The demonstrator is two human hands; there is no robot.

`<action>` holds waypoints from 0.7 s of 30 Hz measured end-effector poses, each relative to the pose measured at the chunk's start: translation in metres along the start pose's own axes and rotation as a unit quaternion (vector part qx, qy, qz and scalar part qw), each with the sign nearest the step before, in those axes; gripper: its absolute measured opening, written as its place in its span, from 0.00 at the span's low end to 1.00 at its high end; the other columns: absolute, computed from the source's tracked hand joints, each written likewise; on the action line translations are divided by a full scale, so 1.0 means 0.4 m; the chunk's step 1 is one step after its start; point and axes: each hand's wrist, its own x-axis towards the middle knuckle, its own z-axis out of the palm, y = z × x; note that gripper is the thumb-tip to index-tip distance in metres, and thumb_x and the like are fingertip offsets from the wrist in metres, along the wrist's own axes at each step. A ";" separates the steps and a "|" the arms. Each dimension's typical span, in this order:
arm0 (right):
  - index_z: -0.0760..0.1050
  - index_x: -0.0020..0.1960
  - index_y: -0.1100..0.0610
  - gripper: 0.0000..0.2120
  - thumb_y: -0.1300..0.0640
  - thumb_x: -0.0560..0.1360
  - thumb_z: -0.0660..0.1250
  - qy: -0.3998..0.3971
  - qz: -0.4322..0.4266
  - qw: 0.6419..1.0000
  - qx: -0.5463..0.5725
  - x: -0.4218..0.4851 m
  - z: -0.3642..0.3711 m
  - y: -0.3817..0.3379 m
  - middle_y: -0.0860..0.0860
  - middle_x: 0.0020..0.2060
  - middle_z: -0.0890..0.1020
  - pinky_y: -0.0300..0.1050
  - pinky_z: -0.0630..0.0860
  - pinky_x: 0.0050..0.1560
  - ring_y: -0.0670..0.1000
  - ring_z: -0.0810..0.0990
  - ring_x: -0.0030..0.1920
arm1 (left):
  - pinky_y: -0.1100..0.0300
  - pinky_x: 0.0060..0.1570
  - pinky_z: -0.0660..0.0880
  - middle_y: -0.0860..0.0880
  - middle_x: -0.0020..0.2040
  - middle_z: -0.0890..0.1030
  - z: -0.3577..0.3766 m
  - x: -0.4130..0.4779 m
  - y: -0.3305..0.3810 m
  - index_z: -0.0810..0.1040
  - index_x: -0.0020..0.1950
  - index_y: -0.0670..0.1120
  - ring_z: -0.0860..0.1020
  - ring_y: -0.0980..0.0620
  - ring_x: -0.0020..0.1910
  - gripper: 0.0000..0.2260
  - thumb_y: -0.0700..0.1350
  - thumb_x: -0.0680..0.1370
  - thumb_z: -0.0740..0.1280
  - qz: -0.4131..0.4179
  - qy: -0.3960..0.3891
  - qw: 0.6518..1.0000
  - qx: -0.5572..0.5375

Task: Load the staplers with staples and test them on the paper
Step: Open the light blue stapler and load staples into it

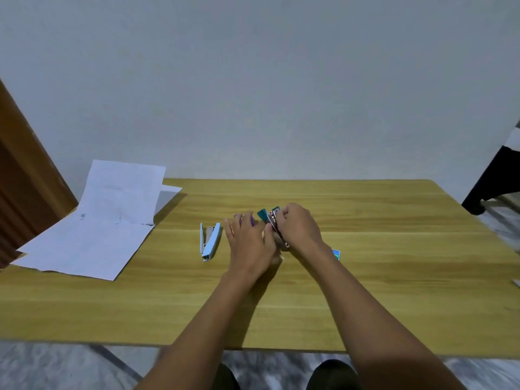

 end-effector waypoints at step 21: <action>0.81 0.49 0.51 0.05 0.57 0.78 0.66 0.053 -0.077 0.950 0.299 -0.076 -0.095 -0.047 0.46 0.38 0.85 0.50 0.83 0.43 0.43 0.84 0.35 | 0.60 0.38 0.77 0.47 0.37 0.83 -0.133 0.045 0.091 0.80 0.46 0.43 0.80 0.51 0.36 0.12 0.50 0.81 0.64 -0.141 -0.019 0.884 -0.445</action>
